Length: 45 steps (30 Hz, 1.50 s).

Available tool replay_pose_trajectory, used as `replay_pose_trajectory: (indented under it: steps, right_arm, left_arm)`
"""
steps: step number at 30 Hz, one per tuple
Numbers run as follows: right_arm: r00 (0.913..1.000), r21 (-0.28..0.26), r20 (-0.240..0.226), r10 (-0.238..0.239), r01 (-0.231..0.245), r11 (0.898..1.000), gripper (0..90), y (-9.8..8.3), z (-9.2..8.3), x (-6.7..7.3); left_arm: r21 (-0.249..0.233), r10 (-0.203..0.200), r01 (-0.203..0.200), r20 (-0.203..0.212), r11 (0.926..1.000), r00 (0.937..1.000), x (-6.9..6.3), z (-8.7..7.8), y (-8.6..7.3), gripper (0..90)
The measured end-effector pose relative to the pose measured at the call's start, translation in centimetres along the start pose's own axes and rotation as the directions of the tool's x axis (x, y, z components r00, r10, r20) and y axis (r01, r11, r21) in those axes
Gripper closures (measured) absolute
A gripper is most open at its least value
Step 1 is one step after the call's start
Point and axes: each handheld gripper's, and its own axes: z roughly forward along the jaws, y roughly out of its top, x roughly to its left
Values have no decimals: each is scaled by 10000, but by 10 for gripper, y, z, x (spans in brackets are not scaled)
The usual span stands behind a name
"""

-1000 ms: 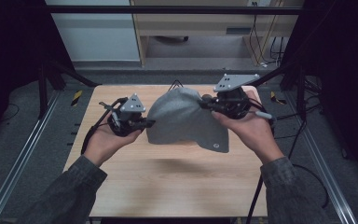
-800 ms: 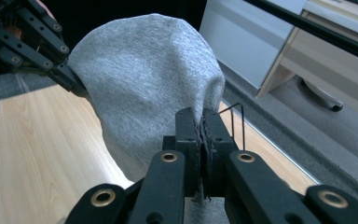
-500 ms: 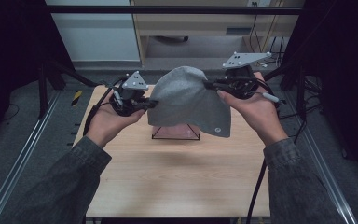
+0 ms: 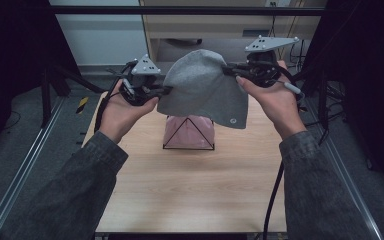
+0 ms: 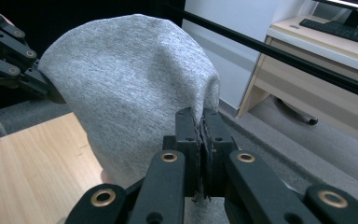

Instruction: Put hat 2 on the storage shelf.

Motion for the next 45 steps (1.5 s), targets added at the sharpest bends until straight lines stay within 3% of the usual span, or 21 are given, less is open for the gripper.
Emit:
replay_pose_trajectory:
  steps: [7,10,17,27,31,45]
  right_arm:
    - [9995,-361,250,190,-181,9992,873,4,12,-18]
    - [9990,-492,314,322,-306,9983,873,4,19,-25]
    - [9987,-415,345,369,-354,9985,873,-2,45,-35]
    - [9980,-155,384,509,-503,9986,872,-13,75,-51]
    - [9975,-95,381,590,-586,9982,872,-17,78,-56]
    - [9975,80,222,677,-679,9977,871,-27,88,-54]
  left_arm:
    - [-483,-256,240,-336,9985,9991,15,14,9,869]
    - [-548,-108,74,-616,9985,9980,17,18,11,868]
    - [-688,-478,421,-834,9967,9954,31,31,4,868]
    - [-438,-431,393,-885,9983,9951,40,55,-8,866]
    - [-407,-326,289,-928,9988,9952,40,61,-11,867]
    - [-260,-599,576,-992,9980,9933,46,69,-23,866]
